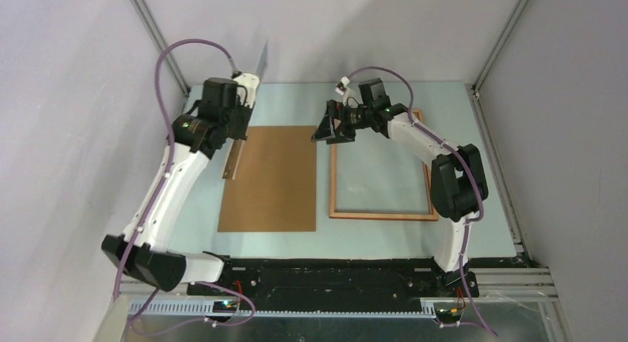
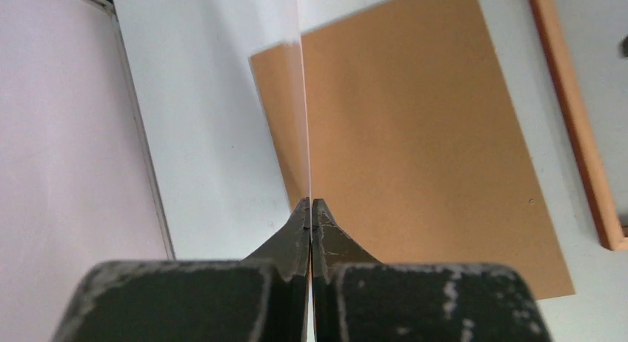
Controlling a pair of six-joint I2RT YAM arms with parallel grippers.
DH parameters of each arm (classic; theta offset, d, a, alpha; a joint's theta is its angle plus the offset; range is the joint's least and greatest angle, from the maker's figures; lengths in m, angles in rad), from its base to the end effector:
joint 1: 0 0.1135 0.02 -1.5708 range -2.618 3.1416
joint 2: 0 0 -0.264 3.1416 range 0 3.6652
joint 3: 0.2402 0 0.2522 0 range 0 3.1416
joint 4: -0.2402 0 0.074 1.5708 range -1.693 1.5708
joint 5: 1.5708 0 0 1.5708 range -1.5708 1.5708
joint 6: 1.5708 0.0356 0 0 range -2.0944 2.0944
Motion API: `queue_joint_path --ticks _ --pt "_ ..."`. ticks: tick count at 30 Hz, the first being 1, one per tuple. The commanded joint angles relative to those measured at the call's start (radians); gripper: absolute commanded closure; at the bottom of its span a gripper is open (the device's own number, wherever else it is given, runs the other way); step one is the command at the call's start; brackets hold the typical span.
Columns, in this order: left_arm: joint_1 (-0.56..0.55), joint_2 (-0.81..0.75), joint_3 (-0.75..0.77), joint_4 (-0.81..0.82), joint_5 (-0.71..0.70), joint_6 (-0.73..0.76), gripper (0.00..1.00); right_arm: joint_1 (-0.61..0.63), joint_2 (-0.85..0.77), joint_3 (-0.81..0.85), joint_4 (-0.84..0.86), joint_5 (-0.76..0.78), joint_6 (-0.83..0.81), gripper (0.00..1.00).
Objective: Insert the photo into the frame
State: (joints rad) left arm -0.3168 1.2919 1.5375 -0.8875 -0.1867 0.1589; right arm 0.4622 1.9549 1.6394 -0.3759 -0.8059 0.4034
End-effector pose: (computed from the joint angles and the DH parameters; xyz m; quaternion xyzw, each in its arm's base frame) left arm 0.2469 -0.0740 0.4198 0.1692 0.8750 0.0479 0.4512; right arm 0.3881 0.2220 0.2764 -0.1913 0.8271 0.4863 0.2067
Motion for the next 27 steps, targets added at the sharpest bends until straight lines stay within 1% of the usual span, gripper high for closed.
queue_joint_path --ticks 1,2,4,6,11,14,16,20,24,27 --pt "-0.053 0.127 0.027 -0.023 -0.093 -0.027 1.00 -0.063 -0.102 -0.128 0.260 -0.091 0.160 0.04" --pt "-0.061 0.150 0.032 -0.022 -0.051 -0.056 1.00 -0.071 -0.106 -0.175 0.334 -0.103 0.187 0.04" --pt "-0.075 0.226 0.047 -0.022 0.010 -0.100 1.00 -0.098 -0.110 -0.218 0.420 -0.125 0.258 0.04" --pt "-0.095 0.331 0.065 -0.022 0.052 -0.135 1.00 -0.113 -0.111 -0.239 0.457 -0.119 0.274 0.04" --pt "-0.148 0.474 0.131 -0.014 0.145 -0.221 1.00 -0.131 -0.080 -0.253 0.477 -0.101 0.300 0.03" --pt "-0.166 0.553 0.177 -0.011 0.242 -0.274 1.00 -0.144 -0.068 -0.259 0.479 -0.076 0.321 0.03" --pt "-0.179 0.589 0.214 -0.011 0.272 -0.302 1.00 -0.152 -0.060 -0.267 0.485 -0.067 0.329 0.03" --pt "-0.222 0.633 0.247 0.007 0.272 -0.328 1.00 -0.164 -0.042 -0.275 0.457 -0.025 0.329 0.03" --pt "-0.253 0.649 0.224 0.067 0.281 -0.369 1.00 -0.172 -0.007 -0.280 0.453 -0.004 0.343 0.04" --pt "-0.271 0.649 0.176 0.107 0.284 -0.399 1.00 -0.184 0.017 -0.284 0.488 -0.020 0.381 0.05"
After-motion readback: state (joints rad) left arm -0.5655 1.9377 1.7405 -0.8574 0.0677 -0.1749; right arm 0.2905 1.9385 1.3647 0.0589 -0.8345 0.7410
